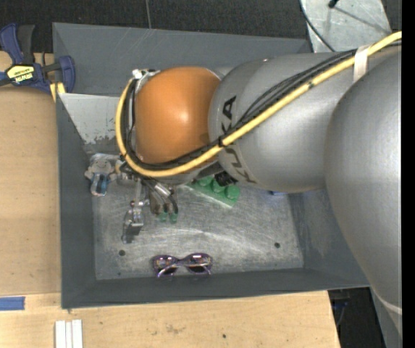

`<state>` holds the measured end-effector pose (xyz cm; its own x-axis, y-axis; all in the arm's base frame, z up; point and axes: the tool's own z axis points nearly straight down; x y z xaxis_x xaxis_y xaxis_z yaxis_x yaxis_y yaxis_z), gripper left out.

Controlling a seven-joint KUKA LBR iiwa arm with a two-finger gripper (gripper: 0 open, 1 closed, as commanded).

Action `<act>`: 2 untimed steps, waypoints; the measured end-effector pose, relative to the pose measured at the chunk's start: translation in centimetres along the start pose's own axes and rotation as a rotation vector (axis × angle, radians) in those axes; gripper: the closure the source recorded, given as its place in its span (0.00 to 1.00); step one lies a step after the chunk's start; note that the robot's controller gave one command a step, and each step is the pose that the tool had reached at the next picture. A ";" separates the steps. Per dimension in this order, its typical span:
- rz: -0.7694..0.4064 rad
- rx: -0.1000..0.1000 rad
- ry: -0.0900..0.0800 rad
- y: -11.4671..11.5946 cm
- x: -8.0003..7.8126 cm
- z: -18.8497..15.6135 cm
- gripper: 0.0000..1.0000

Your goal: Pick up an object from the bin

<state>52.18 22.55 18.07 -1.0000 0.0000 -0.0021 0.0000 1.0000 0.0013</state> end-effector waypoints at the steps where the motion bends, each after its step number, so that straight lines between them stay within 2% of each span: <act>1: 0.073 -0.004 -0.008 0.6 -4.0 4.8 0.00; 2: 0.071 -0.003 0.008 -2.8 -9.8 5.6 0.00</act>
Offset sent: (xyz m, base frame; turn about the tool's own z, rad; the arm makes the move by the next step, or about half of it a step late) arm 0.0999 -0.0318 -0.0551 0.0743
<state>62.00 19.77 12.44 -0.9975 0.0706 0.0057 0.0706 0.9975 0.0041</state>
